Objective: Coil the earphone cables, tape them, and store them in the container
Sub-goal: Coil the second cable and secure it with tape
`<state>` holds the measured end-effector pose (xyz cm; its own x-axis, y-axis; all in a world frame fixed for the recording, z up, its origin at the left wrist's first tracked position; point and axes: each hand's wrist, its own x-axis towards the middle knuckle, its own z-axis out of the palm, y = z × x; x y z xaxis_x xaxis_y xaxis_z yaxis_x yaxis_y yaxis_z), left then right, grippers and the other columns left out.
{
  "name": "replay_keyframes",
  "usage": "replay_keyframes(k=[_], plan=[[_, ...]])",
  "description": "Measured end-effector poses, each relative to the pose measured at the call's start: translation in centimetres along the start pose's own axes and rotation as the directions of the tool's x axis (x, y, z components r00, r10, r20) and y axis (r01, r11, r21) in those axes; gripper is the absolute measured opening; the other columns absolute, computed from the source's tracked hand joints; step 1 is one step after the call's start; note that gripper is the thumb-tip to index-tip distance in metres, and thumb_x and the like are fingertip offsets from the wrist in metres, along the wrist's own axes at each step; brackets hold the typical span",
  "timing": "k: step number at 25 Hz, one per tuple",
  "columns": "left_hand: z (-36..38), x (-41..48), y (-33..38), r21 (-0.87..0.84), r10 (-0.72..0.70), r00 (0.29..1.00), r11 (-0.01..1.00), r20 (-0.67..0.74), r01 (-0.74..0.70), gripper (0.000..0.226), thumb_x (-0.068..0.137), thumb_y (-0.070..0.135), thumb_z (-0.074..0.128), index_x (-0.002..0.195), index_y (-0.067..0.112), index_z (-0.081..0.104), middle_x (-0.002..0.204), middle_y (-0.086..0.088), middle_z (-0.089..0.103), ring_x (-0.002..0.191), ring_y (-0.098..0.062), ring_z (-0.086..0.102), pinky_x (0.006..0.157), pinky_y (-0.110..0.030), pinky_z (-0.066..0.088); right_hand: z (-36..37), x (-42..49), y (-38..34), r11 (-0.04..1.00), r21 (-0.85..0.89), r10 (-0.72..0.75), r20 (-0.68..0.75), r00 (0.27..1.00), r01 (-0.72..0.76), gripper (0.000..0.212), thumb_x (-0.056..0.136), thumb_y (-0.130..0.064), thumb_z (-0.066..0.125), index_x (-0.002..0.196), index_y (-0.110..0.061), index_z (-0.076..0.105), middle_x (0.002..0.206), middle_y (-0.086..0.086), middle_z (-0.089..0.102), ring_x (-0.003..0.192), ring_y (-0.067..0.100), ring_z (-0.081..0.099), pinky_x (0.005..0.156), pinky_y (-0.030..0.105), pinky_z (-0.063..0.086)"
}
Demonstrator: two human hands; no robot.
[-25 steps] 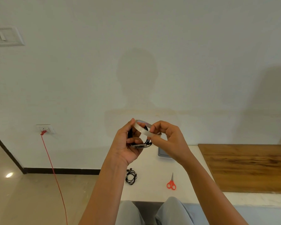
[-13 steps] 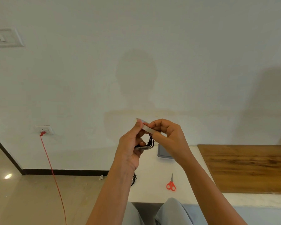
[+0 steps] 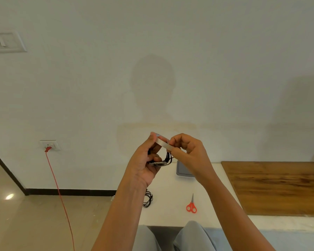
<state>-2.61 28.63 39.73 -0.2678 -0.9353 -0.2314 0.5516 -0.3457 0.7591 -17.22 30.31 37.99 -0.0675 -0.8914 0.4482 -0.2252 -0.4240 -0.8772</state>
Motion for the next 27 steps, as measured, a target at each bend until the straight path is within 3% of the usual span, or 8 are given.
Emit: replay_keyframes(k=[5,10,13,15,19,22,27], plan=[[-0.1,0.3,-0.2,-0.040,-0.019,1.000,0.999,0.000,0.019,0.027,0.078,0.038,0.071,0.060,0.019,0.075,0.071,0.006,0.072,0.030,-0.004,0.034,0.038,-0.013,0.039,0.1,-0.1,0.2,1.000,0.012,0.007,-0.017,1.000,-0.006,0.006,0.082,-0.005,0.068,0.086,-0.009,0.069,0.075,-0.004,0.070,0.072,0.004,0.063,0.067,0.016,0.052],[-0.4,0.3,-0.6,-0.071,0.022,0.999,0.997,0.030,-0.020,0.028,0.079,0.043,0.068,0.077,0.017,0.076,0.084,0.004,0.075,0.030,-0.004,0.037,0.038,-0.016,0.043,0.1,-0.4,0.4,0.998,-0.052,-0.048,-0.132,0.990,0.042,0.012,0.082,-0.011,0.070,0.086,-0.022,0.072,0.085,-0.013,0.073,0.089,0.007,0.067,0.083,0.016,0.051],[0.0,0.1,-1.7,0.050,0.097,0.995,0.994,0.030,-0.098,0.036,0.074,0.053,0.064,0.080,0.021,0.079,0.095,0.005,0.076,0.039,-0.006,0.041,0.045,-0.019,0.049,0.5,-0.3,0.2,1.000,0.000,-0.023,-0.158,0.987,0.023,0.013,0.081,-0.009,0.071,0.085,-0.022,0.073,0.086,-0.011,0.074,0.089,0.008,0.068,0.083,0.016,0.051],[0.2,0.0,-2.4,0.138,0.169,0.986,0.976,-0.004,-0.167,0.031,0.069,0.047,0.069,0.086,0.023,0.080,0.098,0.004,0.075,0.044,-0.005,0.041,0.050,-0.019,0.051,0.7,0.0,0.2,0.998,0.053,0.030,-0.192,0.981,-0.020,0.009,0.081,-0.009,0.072,0.083,-0.017,0.072,0.088,-0.007,0.074,0.087,0.011,0.069,0.082,0.023,0.055],[0.4,0.1,-2.7,0.116,0.232,0.971,0.968,-0.063,-0.224,0.026,0.066,0.038,0.073,0.087,0.022,0.078,0.071,0.007,0.067,0.046,-0.004,0.045,0.051,-0.018,0.051,1.4,-0.4,0.4,0.992,0.040,0.123,-0.292,0.948,-0.116,0.011,0.077,-0.024,0.078,0.082,-0.019,0.069,0.079,-0.004,0.071,0.076,0.010,0.066,0.068,0.022,0.055],[0.6,-0.1,-2.8,0.143,0.270,0.963,0.954,-0.020,-0.265,0.019,0.069,0.036,0.071,0.083,0.025,0.078,0.058,0.015,0.062,0.046,-0.002,0.051,0.055,-0.017,0.051,2.1,-0.9,0.4,0.987,0.096,0.155,-0.323,0.934,-0.130,0.015,0.075,-0.027,0.080,0.082,-0.018,0.070,0.073,-0.005,0.072,0.068,0.007,0.067,0.063,0.016,0.054],[0.1,0.0,-2.5,0.148,0.262,0.965,0.956,-0.027,-0.255,0.021,0.068,0.039,0.072,0.085,0.027,0.079,0.082,0.007,0.073,0.047,-0.004,0.042,0.050,-0.016,0.048,1.6,-0.5,0.5,0.982,0.121,0.177,-0.308,0.935,-0.146,0.004,0.079,-0.017,0.076,0.082,-0.016,0.073,0.073,-0.001,0.074,0.071,0.015,0.072,0.073,0.033,0.060]])
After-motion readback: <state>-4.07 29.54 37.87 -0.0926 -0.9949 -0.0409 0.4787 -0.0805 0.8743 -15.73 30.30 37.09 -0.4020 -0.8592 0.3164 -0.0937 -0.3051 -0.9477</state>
